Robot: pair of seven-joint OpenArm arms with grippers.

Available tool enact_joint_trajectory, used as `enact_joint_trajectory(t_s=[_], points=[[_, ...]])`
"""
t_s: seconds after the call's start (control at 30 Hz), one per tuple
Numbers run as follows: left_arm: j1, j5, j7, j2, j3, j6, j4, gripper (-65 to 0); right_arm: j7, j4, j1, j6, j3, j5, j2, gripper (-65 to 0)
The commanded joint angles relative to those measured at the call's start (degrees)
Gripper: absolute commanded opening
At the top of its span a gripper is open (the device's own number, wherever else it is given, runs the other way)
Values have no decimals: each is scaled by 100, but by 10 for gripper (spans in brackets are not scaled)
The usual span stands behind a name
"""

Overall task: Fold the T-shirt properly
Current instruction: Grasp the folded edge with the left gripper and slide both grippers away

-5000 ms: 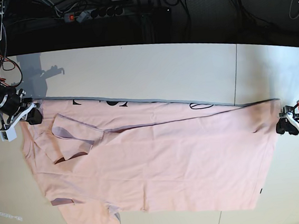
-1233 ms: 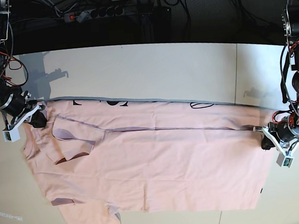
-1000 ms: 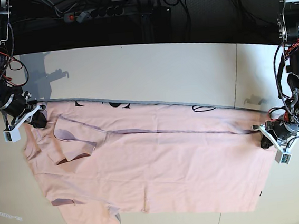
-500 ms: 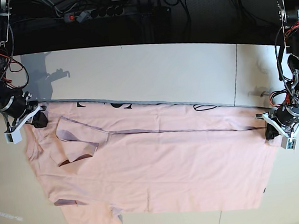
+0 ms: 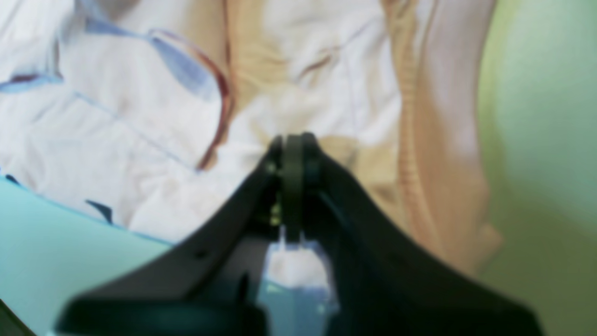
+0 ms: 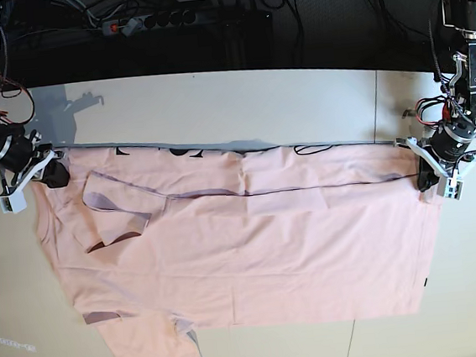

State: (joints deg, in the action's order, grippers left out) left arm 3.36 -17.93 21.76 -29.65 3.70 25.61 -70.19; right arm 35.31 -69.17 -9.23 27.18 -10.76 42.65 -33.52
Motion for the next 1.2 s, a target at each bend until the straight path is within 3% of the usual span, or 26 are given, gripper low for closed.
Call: enact_joint_trajectory(t_s=[0.0,0.3,0.4,0.87,0.9,1.03,1.17], points=[[400,334,1388,26,39,0,59,-650,549,-15,-221,267,-24,-334,-125,-650],[1744,339,1438,28,-487,-20,-1248,-650,588,-837,-1060,267,-568,-271,-144,-650],[2035,339,1425,31,-487,-234,-1567,-650,595,-1054,-1274,267,-748,-273,-142,-650],[2444,382,1408,221,-492,-225,-2048,-650,634,-1266,-1617,264,-1163,-254,-190,-650],[2433,378,1408,219,-492,-229,-2111,-638,616,-1266,-1617,264,-1163,-251,-190,-650],[2413,380,1443,216,-623,-369,-2601,-394,605,-1266,-1617,264,-1163,-256,-190,-650],[2411,188,1528,212,-1156,-400,-3401,-376,608,-1266,-1620,267,-1163,-258,-188,-650]])
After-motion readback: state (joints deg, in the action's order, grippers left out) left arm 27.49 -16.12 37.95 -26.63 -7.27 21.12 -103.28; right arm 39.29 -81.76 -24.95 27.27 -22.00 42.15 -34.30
